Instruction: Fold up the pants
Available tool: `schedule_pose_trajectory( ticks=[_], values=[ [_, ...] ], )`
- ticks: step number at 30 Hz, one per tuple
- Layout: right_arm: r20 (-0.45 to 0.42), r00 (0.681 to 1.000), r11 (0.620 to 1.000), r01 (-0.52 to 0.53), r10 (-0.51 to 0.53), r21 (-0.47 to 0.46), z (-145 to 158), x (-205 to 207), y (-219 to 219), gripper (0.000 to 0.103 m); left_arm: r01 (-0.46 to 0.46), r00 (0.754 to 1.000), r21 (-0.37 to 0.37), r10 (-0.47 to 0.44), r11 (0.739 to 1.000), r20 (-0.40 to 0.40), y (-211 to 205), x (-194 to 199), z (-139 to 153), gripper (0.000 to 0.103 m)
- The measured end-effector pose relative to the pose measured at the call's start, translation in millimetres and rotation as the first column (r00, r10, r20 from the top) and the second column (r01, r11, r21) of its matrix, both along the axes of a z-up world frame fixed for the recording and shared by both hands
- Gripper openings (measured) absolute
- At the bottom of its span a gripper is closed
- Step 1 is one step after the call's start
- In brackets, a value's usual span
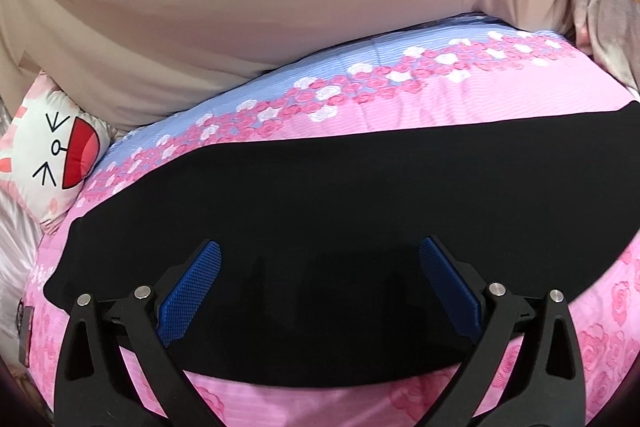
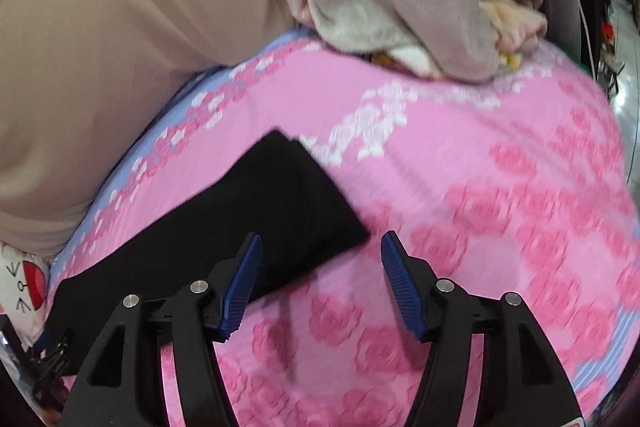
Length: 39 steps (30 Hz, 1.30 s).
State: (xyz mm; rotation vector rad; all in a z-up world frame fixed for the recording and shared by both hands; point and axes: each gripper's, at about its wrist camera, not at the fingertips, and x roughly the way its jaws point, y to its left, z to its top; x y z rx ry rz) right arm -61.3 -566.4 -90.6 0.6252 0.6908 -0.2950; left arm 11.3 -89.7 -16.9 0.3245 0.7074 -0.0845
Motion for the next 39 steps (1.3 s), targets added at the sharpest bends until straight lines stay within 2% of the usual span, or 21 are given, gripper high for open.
schedule_pose_trajectory(
  ticks=[2,5,10,13,15,16,17,19,21,25,28,33,39],
  values=[
    [-0.015,1.000,0.999,-0.007,0.007,0.038,-9,0,8,0.062,0.006,1.000,-0.011,-0.006,1.000,-0.002,0,-3,0,0.098],
    [-0.026,1.000,1.000,-0.007,0.007,-0.007,-9,4,19,0.068,0.005,1.000,-0.027,-0.005,1.000,-0.006,4,-8,0,0.098],
    [0.009,1.000,0.999,-0.016,0.015,0.039,-10,23,13,0.070,-0.029,1.000,-0.063,0.028,0.998,-0.010,18,-10,-2,0.098],
    [0.075,0.997,0.992,-0.007,-0.002,0.122,-12,33,0,0.070,-0.043,0.999,-0.083,0.043,0.996,-0.006,26,-14,0,0.098],
    [0.097,0.995,0.988,-0.003,-0.012,0.154,-14,37,-5,0.065,-0.048,0.999,-0.089,0.048,0.995,-0.002,31,-16,0,0.098],
    [0.101,0.995,0.988,0.000,-0.016,0.156,-15,39,-6,0.056,-0.050,0.999,-0.091,0.050,0.995,-0.002,32,-17,0,0.098],
    [0.092,0.995,0.988,0.012,-0.027,0.157,-16,41,-6,0.039,-0.052,0.999,-0.094,0.052,0.994,-0.004,34,-18,-1,0.098],
    [0.087,0.996,0.981,0.005,-0.022,0.192,-21,44,-6,0.015,-0.058,0.998,-0.100,0.057,0.993,-0.008,38,-19,-2,0.098],
    [0.115,0.993,0.976,0.011,-0.036,0.216,-21,41,-4,0.015,-0.061,0.998,-0.107,0.060,0.992,-0.013,41,-20,-3,0.098],
    [0.170,0.985,0.985,0.013,-0.042,0.171,-7,31,10,0.015,-0.063,0.998,-0.128,0.061,0.990,-0.020,47,-20,0,0.098],
    [0.173,0.984,0.991,0.019,-0.042,0.132,2,27,20,0.015,-0.079,0.997,-0.141,0.076,0.987,-0.027,53,-19,3,0.098],
    [0.138,0.990,0.999,0.022,-0.027,0.035,14,29,39,0.015,-0.110,0.994,-0.097,0.107,0.989,-0.038,55,-13,4,0.098],
    [0.126,0.991,0.999,0.034,-0.038,0.034,15,30,43,0.015,-0.138,0.988,-0.096,0.129,0.986,-0.087,62,-4,1,0.098]
  ],
)
